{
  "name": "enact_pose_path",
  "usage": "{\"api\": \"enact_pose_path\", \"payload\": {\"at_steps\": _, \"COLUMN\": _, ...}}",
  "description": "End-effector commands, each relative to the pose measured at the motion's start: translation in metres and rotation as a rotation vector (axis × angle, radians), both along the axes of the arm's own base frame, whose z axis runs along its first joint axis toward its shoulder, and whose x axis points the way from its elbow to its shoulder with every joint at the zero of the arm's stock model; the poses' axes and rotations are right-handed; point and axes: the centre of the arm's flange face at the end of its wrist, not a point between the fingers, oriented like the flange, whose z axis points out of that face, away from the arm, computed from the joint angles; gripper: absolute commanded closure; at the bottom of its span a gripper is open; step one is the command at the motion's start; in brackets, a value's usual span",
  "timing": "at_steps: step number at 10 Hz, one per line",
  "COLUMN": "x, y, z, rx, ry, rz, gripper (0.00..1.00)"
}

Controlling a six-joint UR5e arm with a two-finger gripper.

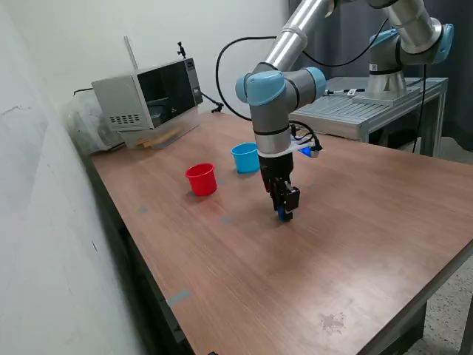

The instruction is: Place red objects in the red bin, and blue objects in the blue bin.

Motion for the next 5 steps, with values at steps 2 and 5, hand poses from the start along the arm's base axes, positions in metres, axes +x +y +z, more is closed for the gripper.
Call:
{"api": "enact_pose_path", "payload": {"at_steps": 2, "x": -0.013, "y": 0.010, "z": 0.016, "rx": 0.038, "ry": 0.047, "rz": -0.031, "gripper": 1.00}}
{"api": "enact_pose_path", "payload": {"at_steps": 5, "x": -0.021, "y": 0.026, "z": 0.034, "rx": 0.036, "ry": 0.068, "rz": -0.052, "gripper": 1.00}}
